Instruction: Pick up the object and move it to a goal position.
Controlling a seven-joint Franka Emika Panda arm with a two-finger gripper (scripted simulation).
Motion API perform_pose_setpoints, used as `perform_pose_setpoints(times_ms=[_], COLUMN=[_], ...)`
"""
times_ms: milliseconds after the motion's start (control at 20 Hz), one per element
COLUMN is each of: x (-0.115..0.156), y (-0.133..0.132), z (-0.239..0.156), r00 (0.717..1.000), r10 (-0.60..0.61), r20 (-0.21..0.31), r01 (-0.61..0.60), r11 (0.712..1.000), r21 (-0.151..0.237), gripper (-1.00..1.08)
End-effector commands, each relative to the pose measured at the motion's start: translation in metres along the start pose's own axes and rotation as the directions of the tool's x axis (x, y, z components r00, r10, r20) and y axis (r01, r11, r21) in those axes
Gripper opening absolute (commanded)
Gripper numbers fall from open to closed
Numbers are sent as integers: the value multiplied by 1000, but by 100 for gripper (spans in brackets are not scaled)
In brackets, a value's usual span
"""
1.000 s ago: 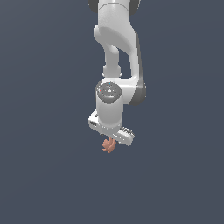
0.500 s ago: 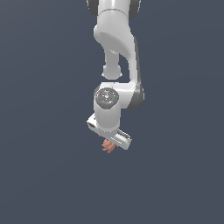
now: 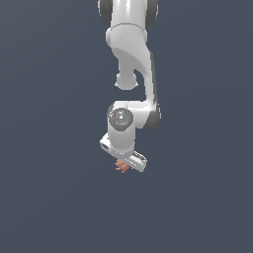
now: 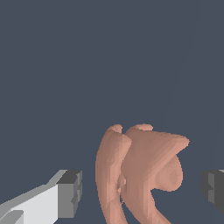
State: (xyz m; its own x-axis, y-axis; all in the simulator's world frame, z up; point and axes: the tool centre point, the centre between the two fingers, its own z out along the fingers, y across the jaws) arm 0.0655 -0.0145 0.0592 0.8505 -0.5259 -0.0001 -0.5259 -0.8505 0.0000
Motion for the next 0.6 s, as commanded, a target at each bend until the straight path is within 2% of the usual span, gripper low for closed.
perform_pose_setpoints(times_ms=[0,300,350,550], x=[0,1,1,1], y=[0,-1,-1,-1], z=[12,18,18,18], r00=[1000,1000,1000,1000], r10=[1,2,2,2], r20=[0,0,0,0], r01=[-1,-2,-2,-2], r11=[1000,1000,1000,1000], r21=[0,0,0,0], gripper=[100,100,-100,-100])
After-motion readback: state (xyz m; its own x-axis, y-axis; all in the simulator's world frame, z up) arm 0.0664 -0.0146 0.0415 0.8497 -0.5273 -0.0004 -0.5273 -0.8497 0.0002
